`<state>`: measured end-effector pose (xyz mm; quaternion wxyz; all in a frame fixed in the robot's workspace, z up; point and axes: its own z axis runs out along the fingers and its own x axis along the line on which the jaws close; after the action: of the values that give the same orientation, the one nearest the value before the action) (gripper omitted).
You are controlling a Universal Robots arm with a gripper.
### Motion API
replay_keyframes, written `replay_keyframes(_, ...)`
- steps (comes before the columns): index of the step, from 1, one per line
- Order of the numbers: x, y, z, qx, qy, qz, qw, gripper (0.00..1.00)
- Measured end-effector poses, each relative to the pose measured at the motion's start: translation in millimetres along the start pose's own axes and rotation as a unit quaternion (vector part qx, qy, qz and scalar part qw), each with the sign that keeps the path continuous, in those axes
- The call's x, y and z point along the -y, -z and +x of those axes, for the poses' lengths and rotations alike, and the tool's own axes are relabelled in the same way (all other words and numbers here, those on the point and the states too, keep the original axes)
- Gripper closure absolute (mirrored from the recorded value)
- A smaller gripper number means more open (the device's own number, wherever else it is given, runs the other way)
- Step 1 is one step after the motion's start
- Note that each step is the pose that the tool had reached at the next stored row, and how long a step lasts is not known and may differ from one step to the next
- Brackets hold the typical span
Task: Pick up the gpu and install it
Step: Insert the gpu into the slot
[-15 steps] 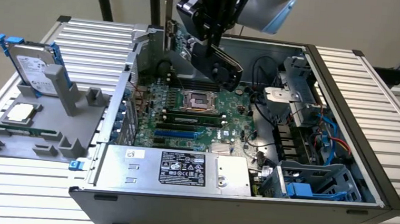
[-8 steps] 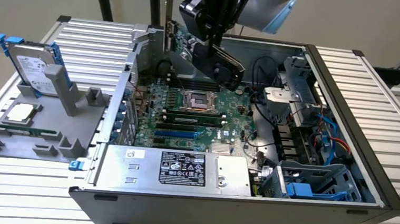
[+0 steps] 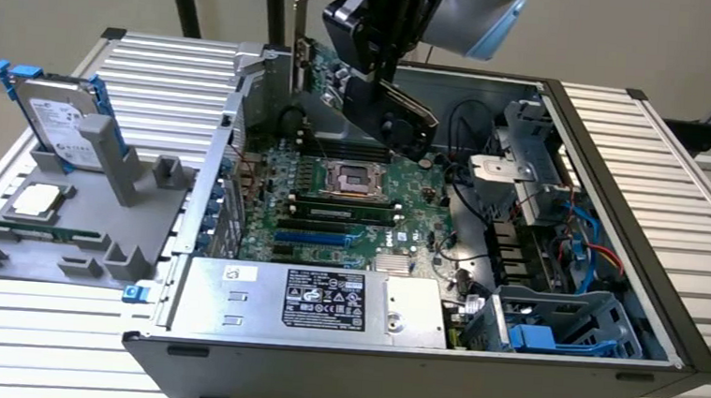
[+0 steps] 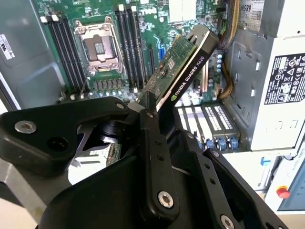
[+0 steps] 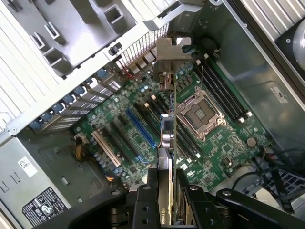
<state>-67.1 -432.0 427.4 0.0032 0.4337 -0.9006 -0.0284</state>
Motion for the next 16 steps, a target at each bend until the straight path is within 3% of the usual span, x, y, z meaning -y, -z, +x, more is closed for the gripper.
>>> replay_keyframes(16, 0.0, 0.0, 0.0, -0.0005, 0.009, -0.0002, 1.0000, 1.00)
